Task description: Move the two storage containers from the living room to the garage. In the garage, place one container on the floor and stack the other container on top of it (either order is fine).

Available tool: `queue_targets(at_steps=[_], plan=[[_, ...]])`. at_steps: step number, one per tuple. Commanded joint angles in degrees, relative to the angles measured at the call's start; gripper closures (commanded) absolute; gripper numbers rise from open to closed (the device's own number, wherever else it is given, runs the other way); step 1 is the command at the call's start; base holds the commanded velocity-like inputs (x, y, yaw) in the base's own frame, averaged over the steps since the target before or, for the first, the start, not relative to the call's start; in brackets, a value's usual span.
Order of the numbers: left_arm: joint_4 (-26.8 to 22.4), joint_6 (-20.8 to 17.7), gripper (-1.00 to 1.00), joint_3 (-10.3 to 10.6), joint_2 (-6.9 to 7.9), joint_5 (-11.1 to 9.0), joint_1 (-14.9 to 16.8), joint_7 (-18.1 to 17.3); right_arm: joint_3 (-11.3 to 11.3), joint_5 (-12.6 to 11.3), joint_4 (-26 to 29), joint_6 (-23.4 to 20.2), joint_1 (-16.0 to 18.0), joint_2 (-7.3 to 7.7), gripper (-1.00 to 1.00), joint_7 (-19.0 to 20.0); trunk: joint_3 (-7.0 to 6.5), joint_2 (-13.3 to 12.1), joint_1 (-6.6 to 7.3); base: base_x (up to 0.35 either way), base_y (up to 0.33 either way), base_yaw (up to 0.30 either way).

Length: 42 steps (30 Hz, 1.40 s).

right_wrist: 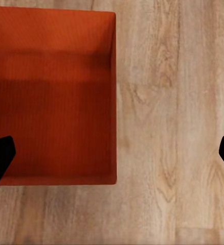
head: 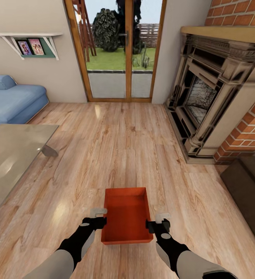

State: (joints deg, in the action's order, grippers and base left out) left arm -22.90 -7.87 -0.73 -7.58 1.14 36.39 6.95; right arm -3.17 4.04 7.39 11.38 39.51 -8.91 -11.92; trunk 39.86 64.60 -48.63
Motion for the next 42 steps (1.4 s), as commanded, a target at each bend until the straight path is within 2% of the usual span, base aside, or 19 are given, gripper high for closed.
queue_targets(at_steps=[1,5,8,12,25,32,42], plan=[[-0.32,-0.31,-1.00,-0.19,-0.05,0.02,0.00,0.16,-0.32,0.37,-0.08,-0.02,0.04,-0.03,-1.00,-0.47,0.04,0.03,0.00,0.000,0.000,0.000],[-0.02,1.96,-1.00,-0.29,-0.14,0.03,0.00,0.47,-0.34,0.22,-0.09,-0.24,0.04,-0.05,-1.00,-0.47,0.04,0.03,0.00,0.000,0.000,0.000],[0.17,6.17,-1.00,-0.33,-0.06,-0.05,0.00,0.71,-0.30,0.19,-0.10,-0.30,0.04,-0.09,-1.00,-0.47,0.04,0.03,0.00,0.000,0.000,0.000],[0.21,7.48,-1.00,-0.53,0.12,-0.29,0.00,0.77,-0.29,0.18,-0.10,-0.32,0.04,-0.20,-1.00,-0.47,0.04,0.03,0.00,0.000,0.000,0.000],[0.33,7.62,-1.00,-0.67,0.40,-0.53,-0.03,1.07,-0.44,0.52,0.92,0.13,0.15,-0.43,-1.00,-0.46,0.04,0.03,0.00,0.000,0.000,0.000],[0.42,7.53,-1.00,-0.67,0.45,-0.62,-0.06,1.24,-0.51,0.53,3.18,-0.04,0.16,-0.58,-1.00,-0.53,0.04,0.03,0.00,0.000,0.000,0.000],[1.97,7.51,-1.00,-0.68,0.30,-0.49,-0.09,1.31,-0.30,-0.15,5.11,-3.26,0.21,-0.19,-1.00,-0.57,0.04,0.03,0.00,0.000,0.000,0.000]])
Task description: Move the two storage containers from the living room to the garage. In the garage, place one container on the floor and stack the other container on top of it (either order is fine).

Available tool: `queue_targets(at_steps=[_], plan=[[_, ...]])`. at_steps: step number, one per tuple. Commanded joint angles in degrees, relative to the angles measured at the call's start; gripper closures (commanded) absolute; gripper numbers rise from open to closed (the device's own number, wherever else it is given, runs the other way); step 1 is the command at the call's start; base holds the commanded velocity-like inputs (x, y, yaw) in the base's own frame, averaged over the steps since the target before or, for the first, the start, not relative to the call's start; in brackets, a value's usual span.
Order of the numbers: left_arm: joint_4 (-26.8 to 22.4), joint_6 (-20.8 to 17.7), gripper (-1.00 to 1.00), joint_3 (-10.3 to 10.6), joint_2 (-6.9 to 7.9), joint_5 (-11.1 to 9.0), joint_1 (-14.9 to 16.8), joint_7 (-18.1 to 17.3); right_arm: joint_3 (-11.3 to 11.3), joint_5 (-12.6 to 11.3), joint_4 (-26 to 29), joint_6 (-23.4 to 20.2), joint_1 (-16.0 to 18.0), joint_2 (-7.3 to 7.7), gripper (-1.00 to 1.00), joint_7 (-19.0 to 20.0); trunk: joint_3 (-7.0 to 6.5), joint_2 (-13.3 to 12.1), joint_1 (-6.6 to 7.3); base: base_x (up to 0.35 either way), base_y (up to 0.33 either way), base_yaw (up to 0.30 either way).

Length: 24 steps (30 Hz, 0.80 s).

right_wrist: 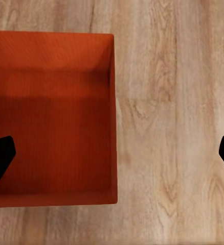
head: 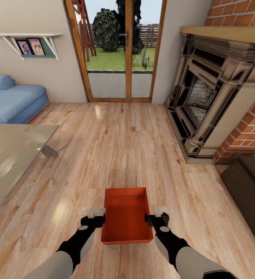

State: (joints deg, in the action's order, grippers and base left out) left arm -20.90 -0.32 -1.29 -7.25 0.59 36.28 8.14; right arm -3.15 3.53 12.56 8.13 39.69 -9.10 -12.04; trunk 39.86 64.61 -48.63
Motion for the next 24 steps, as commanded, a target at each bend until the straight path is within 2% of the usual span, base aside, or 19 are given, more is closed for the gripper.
queue_targets(at_steps=[1,10,15,24], plan=[[0.04,0.00,-1.00,-0.14,-0.02,0.11,0.02,0.12,-0.32,0.28,0.27,-0.33,0.04,-0.01,-1.00,-0.39,0.04,0.03,0.00,0.000,0.000,0.000],[-0.16,0.06,-1.00,-0.21,0.03,0.20,0.02,0.12,-0.36,0.08,1.40,-3.15,0.04,-0.12,-1.00,0.05,0.04,0.03,0.00,0.000,0.000,0.000],[-0.18,0.13,-1.00,-0.21,0.04,0.18,0.02,0.12,-0.36,0.07,1.23,-3.02,0.04,-0.18,-1.00,0.08,0.04,0.03,0.00,0.000,0.000,0.000],[-0.51,0.12,-1.00,-0.21,0.04,0.11,0.02,0.12,-0.47,0.52,1.24,-2.58,0.02,-0.28,-1.00,0.08,1.66,3.64,-1.98,0.000,0.000,0.000]])
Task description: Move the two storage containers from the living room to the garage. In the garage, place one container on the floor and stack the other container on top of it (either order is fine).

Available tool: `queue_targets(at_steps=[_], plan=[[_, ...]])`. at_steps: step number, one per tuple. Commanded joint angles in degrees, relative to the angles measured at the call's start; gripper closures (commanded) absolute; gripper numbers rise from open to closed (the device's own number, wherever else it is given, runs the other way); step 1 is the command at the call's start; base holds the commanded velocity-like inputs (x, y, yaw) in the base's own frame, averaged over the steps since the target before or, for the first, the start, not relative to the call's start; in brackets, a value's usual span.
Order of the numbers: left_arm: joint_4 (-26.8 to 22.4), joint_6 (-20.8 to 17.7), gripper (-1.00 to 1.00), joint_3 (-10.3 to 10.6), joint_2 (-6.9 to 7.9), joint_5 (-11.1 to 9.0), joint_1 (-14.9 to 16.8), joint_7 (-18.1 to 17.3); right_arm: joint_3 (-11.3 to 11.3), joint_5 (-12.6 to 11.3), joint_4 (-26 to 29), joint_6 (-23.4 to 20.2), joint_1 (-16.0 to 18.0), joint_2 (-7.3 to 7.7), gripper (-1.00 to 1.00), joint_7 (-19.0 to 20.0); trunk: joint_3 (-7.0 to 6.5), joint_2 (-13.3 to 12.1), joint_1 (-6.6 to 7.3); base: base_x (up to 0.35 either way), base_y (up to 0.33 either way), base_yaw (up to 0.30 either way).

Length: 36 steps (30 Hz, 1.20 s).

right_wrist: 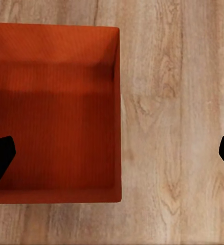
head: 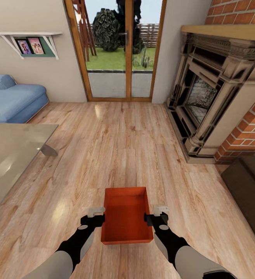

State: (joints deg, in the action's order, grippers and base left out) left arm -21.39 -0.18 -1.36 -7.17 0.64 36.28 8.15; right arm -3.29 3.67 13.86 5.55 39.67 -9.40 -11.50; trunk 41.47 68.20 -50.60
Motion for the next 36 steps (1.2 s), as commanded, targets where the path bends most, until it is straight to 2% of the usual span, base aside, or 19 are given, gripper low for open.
queue_targets(at_steps=[1,36], plan=[[-0.03,-0.04,-1.00,-0.16,-0.03,0.06,0.02,0.11,-0.36,0.44,-0.06,0.03,0.05,0.00,-1.00,-0.45,0.22,0.44,-0.23,0.000,0.000,0.000],[0.55,-0.17,-1.00,-0.24,-0.10,-0.03,0.02,0.11,-0.48,0.72,-0.06,1.49,0.02,-0.01,-1.00,-0.52,6.51,14.48,-7.91,0.000,0.000,0.000]])
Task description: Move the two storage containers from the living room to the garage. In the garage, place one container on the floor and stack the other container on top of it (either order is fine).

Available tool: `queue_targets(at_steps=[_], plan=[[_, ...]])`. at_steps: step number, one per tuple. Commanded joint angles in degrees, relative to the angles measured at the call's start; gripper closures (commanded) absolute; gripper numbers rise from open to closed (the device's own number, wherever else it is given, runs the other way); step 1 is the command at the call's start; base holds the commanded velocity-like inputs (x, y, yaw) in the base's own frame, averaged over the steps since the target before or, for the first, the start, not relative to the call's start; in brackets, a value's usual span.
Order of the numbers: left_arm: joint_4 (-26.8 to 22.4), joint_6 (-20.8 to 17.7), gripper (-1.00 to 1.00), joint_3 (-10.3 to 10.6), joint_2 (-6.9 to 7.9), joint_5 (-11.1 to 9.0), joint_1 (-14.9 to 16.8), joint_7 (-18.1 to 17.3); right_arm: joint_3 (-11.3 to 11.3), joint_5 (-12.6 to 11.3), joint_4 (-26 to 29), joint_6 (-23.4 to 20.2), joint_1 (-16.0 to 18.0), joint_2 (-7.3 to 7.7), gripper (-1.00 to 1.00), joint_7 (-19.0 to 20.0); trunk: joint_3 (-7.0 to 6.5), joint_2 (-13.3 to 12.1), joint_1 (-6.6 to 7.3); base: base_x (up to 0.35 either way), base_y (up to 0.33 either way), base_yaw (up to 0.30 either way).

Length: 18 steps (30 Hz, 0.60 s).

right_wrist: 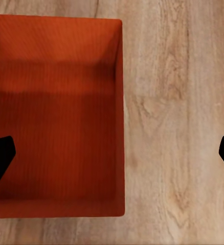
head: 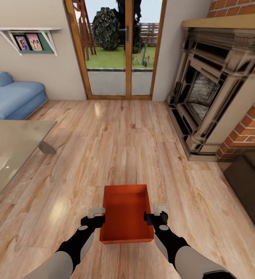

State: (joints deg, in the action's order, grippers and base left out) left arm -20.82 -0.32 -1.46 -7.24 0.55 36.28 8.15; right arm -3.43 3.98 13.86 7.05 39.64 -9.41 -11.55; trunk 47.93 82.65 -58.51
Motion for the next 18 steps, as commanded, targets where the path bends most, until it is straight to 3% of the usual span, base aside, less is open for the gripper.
queue_targets(at_steps=[1,18], plan=[[-0.02,-0.03,-1.00,-0.16,-0.04,0.06,0.02,0.11,-0.35,0.41,-0.06,0.00,0.03,0.01,-1.00,-0.48,0.22,0.44,-0.22,0.000,0.000,0.000],[-0.13,0.05,-1.00,-0.21,0.03,0.07,0.02,0.13,-0.01,-0.25,-0.39,-0.02,0.05,0.08,-1.00,-0.41,3.27,7.25,-3.96,0.000,0.000,0.000]])
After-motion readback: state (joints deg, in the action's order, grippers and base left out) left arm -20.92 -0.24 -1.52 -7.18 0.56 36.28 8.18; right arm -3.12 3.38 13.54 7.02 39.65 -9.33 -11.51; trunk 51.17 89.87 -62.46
